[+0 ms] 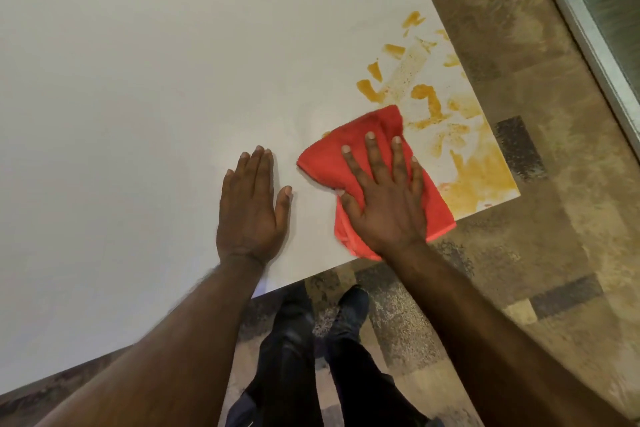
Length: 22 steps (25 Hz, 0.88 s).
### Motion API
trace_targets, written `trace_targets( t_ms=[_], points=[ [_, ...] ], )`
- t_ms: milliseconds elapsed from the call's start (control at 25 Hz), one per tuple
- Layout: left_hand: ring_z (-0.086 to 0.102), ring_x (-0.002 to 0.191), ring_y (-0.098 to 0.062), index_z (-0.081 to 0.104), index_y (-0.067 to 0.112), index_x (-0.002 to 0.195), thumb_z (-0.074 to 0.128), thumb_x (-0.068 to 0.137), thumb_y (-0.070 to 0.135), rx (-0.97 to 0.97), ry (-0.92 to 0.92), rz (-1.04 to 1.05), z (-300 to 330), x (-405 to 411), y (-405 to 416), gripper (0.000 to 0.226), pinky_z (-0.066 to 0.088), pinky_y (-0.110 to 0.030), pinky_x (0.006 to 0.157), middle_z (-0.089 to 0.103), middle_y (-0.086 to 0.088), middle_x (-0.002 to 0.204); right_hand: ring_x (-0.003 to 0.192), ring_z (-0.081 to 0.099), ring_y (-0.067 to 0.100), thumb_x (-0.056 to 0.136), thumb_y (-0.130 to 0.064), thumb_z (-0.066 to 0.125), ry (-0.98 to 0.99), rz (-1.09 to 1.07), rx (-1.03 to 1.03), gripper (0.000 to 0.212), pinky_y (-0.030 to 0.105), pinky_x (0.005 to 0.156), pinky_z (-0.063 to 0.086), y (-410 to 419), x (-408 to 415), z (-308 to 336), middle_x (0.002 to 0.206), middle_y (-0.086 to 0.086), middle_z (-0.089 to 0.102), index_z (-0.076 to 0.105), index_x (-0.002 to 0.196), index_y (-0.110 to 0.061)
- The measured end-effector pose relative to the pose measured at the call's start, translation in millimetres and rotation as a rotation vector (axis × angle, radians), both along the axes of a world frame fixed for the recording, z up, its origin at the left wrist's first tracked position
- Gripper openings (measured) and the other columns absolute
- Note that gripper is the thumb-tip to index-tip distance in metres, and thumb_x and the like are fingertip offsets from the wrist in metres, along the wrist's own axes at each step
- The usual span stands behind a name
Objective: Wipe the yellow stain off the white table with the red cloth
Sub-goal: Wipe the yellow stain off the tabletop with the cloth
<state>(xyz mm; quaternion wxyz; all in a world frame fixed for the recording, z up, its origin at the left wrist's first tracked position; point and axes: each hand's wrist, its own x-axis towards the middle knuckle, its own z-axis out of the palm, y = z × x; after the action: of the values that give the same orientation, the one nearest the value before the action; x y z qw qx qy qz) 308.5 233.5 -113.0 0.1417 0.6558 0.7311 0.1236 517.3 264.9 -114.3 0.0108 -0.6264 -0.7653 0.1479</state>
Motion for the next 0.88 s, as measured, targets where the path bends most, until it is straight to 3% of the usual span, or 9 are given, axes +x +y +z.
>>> trace_targets(
  t_ms=[120, 280, 640, 880],
  points=[
    [0.025, 0.148, -0.029, 0.034, 0.006, 0.150, 0.029, 0.098, 0.040, 0.014, -0.012, -0.009, 0, 0, 0, 0.063, 0.016, -0.046, 0.121, 0.034, -0.012, 0.157, 0.148, -0.016, 0.040, 0.089, -0.078, 0.016, -0.029, 0.085, -0.002, 0.071, 0.067, 0.113, -0.007, -11, -33, -1, 0.166, 0.001, -0.010, -0.001, 0.152, -0.049],
    [0.026, 0.147, -0.028, 0.033, 0.006, 0.151, 0.035, 0.099, 0.031, 0.037, -0.030, 0.008, 0, 1, 0, 0.057, 0.016, -0.044, 0.121, 0.035, -0.011, 0.157, 0.147, -0.016, 0.043, 0.095, -0.068, 0.018, -0.055, 0.057, 0.009, 0.062, 0.073, 0.110, -0.004, 4, -53, -4, 0.166, 0.001, -0.008, 0.002, 0.152, -0.048],
    [0.020, 0.150, -0.024, 0.029, 0.009, 0.153, 0.034, 0.100, 0.031, 0.011, -0.024, 0.016, -3, 1, -1, 0.057, 0.012, -0.042, 0.122, 0.028, -0.007, 0.160, 0.151, -0.003, 0.034, 0.100, -0.054, 0.023, -0.062, -0.154, 0.032, 0.060, 0.062, 0.117, 0.009, 44, 21, -2, 0.166, 0.002, -0.003, 0.009, 0.156, -0.035],
    [0.026, 0.148, -0.029, 0.034, 0.006, 0.150, 0.038, 0.100, 0.030, 0.038, -0.037, 0.017, -1, 1, -2, 0.056, 0.016, -0.044, 0.121, 0.034, -0.011, 0.157, 0.150, -0.015, 0.033, 0.096, -0.065, 0.019, -0.017, -0.082, -0.021, 0.070, 0.060, 0.115, -0.004, -16, -30, -1, 0.166, 0.000, -0.011, -0.003, 0.155, -0.035]
  ],
)
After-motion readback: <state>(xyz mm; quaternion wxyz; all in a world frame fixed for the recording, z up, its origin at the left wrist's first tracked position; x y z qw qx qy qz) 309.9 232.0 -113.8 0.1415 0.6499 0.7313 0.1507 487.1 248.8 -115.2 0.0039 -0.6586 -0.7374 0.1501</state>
